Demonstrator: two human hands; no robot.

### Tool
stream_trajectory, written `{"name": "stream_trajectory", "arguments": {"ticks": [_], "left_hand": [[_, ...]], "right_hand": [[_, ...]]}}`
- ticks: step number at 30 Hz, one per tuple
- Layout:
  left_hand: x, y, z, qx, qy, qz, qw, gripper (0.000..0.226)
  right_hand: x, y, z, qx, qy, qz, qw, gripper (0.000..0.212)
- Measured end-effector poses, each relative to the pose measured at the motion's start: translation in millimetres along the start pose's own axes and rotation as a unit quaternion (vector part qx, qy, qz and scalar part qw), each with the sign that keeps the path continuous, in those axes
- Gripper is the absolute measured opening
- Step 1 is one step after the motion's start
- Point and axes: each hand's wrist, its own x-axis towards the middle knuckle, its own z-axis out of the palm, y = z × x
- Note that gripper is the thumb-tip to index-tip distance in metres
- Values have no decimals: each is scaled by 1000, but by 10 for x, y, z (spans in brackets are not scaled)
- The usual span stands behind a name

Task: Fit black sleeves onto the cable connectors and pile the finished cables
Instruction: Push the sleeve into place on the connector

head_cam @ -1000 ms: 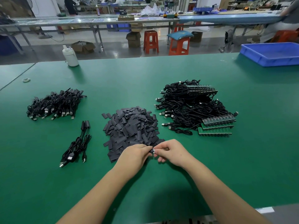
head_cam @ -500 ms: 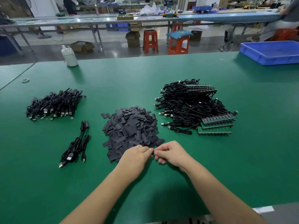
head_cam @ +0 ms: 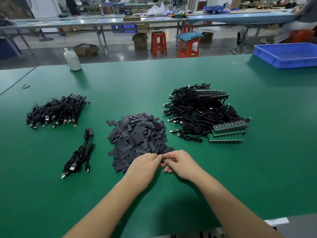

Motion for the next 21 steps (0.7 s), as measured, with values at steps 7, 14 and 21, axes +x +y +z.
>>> {"name": "stream_trajectory", "arguments": {"ticks": [7, 14, 21], "left_hand": [[-5, -47, 24, 19, -20, -27, 999, 39], [-1, -10, 9, 30, -5, -11, 999, 40], [-25, -3, -28, 44, 27, 20, 998, 43]], "right_hand": [[-66, -37, -74, -131, 13, 8, 991, 22], [-65, -82, -51, -177, 12, -15, 984, 28], [-72, -77, -26, -170, 13, -11, 985, 32]]}}
